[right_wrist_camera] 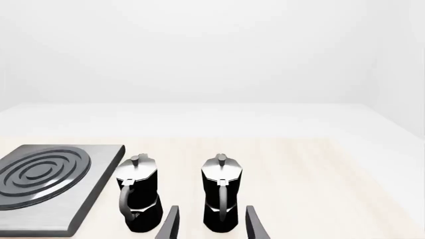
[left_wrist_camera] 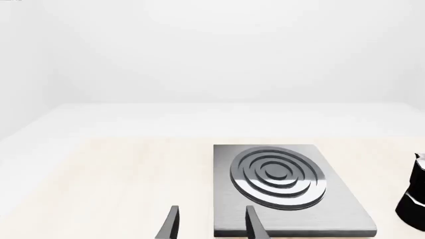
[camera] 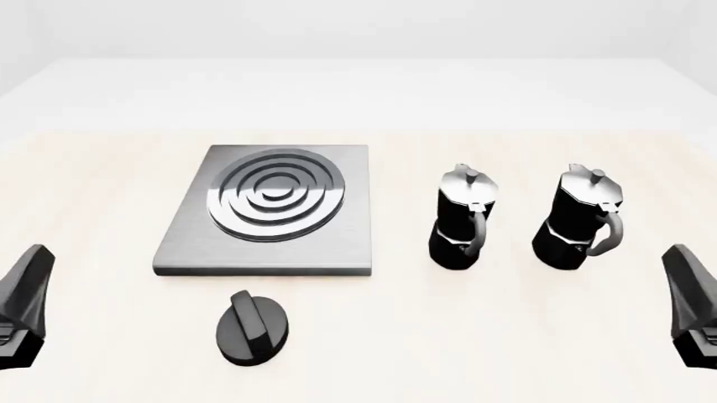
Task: Turn off the stove.
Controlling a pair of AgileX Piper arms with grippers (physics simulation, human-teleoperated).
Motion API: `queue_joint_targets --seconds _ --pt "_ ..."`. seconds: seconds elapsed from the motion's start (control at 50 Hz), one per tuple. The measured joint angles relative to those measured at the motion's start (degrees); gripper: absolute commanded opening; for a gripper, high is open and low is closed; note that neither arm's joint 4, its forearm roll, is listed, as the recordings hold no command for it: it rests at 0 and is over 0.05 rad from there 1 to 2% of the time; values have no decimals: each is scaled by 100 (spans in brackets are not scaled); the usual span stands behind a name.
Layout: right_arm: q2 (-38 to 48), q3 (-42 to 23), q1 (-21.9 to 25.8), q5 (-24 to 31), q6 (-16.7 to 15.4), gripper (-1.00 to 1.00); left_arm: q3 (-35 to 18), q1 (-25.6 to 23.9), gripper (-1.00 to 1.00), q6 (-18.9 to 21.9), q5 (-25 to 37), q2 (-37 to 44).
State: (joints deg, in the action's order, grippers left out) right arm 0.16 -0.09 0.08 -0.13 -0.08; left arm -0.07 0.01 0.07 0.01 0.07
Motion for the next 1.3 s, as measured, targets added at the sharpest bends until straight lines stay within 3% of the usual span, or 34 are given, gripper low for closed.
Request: queue_joint_targets --seconds 0.44,0.68,1.0,1.3 --pt "106 -12 1 -77 11 100 -38 22 100 -25 45 9" --pt "179 -10 12 -153 13 100 -357 -138 100 -80 182 325" --pt "156 -8 33 -134 13 100 -916 -662 100 -5 309 1468" --pt "114 -9 45 -101 2 100 -1349 -997 100 319 446 2752"
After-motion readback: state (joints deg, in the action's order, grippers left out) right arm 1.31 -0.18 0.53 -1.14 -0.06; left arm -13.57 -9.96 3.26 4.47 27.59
